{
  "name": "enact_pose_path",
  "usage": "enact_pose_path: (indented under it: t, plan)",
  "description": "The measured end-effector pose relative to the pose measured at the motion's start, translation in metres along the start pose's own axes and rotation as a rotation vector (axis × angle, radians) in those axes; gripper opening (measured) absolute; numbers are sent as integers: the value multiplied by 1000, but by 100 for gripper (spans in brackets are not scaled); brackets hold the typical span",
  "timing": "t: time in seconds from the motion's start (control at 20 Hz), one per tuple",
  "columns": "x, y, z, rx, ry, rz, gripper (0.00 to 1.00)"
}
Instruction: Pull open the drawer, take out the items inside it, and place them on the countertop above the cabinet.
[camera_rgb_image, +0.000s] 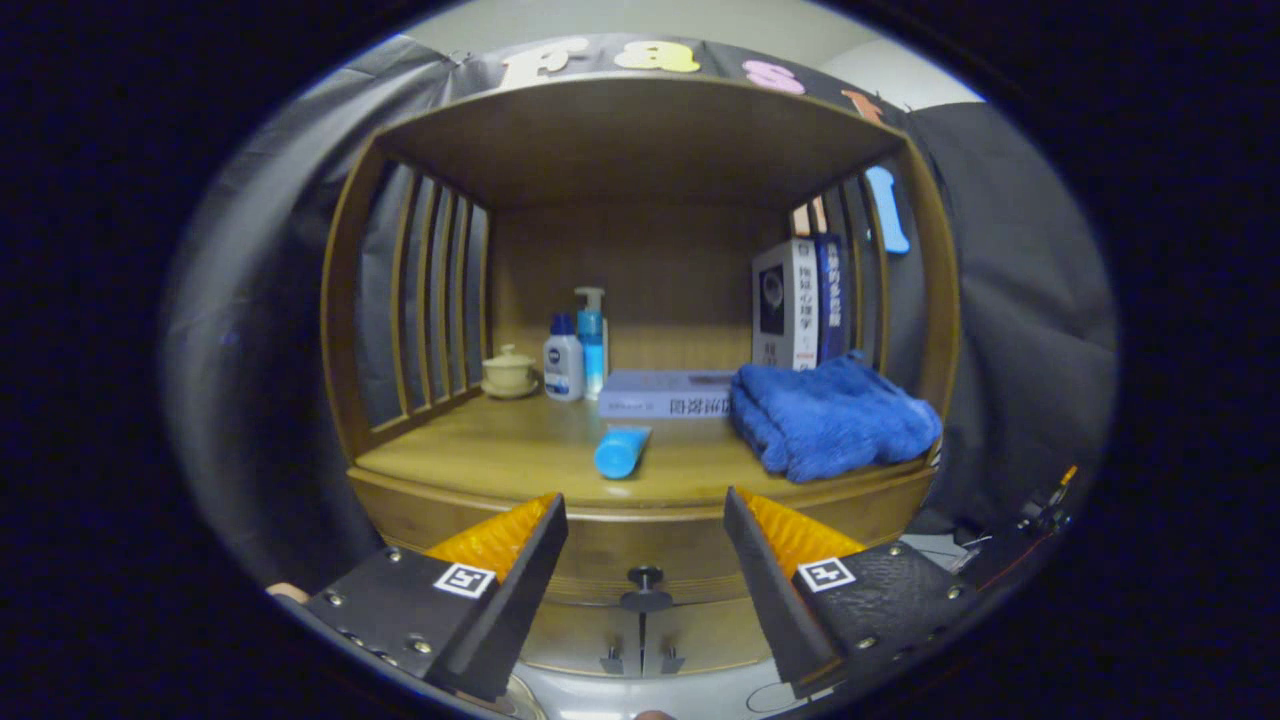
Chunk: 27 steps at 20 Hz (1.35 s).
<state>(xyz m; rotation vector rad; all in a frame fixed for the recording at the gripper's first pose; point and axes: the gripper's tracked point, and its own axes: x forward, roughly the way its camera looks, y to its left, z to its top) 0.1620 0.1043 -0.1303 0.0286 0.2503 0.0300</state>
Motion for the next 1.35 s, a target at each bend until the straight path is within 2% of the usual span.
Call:
enact_pose_path:
  t: [0.2, 0.5, 0.75, 1.0, 1.35]
  plan:
    - [-46, -11, 44, 0, -77, -14, 94]
    - [-124, -30, 84, -48, -157, -51, 94]
    - [-175, -50, 84, -18, -166, -95, 94]
    - [-216, -82, 79, -12, -176, -172, 94]
    - [-231, -107, 64, -16, -182, -213, 94]
